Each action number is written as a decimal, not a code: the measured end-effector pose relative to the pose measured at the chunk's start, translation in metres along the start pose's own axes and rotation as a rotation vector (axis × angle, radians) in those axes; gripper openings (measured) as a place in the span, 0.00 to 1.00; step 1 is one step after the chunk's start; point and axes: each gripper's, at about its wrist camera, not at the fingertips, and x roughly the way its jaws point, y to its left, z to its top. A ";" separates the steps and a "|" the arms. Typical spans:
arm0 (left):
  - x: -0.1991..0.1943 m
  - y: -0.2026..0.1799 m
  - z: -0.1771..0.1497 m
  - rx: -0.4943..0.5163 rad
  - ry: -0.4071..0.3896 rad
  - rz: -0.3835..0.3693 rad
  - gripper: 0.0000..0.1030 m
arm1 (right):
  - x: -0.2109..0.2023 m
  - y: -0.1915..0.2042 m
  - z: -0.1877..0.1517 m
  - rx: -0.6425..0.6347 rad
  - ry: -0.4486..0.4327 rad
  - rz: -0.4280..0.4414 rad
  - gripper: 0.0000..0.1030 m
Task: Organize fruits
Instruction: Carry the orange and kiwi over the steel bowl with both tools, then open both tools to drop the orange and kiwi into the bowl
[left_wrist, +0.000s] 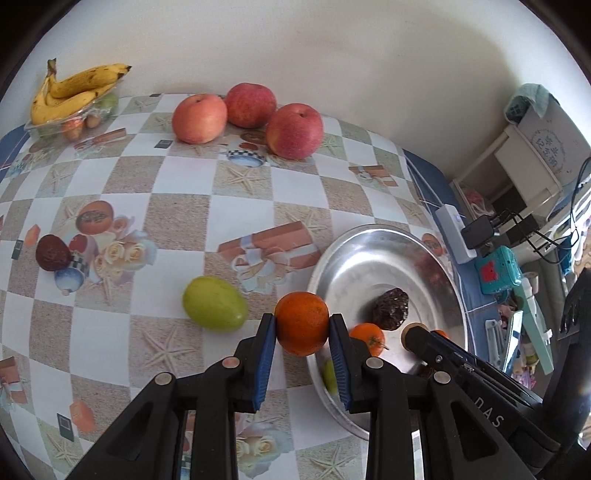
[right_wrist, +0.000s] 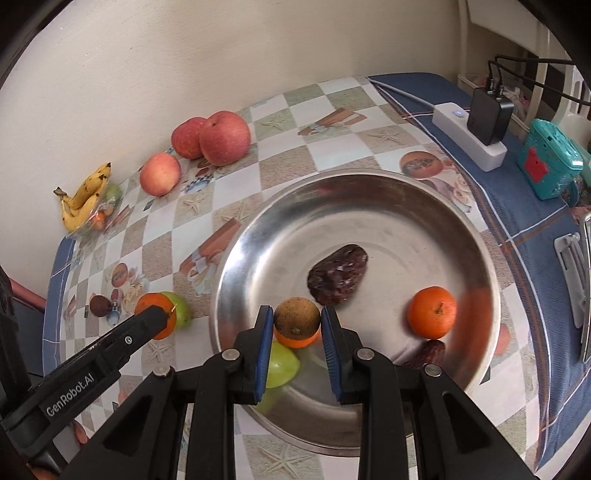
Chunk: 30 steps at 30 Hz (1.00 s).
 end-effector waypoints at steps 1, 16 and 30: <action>0.000 -0.002 0.000 0.006 -0.007 0.000 0.30 | 0.000 -0.002 0.000 0.004 -0.001 0.001 0.27; 0.015 -0.029 -0.001 0.078 -0.043 0.013 0.30 | 0.002 -0.032 0.006 0.047 -0.007 -0.055 0.27; 0.026 -0.044 -0.004 0.139 -0.069 0.083 0.30 | 0.003 -0.043 0.007 0.022 -0.022 -0.188 0.27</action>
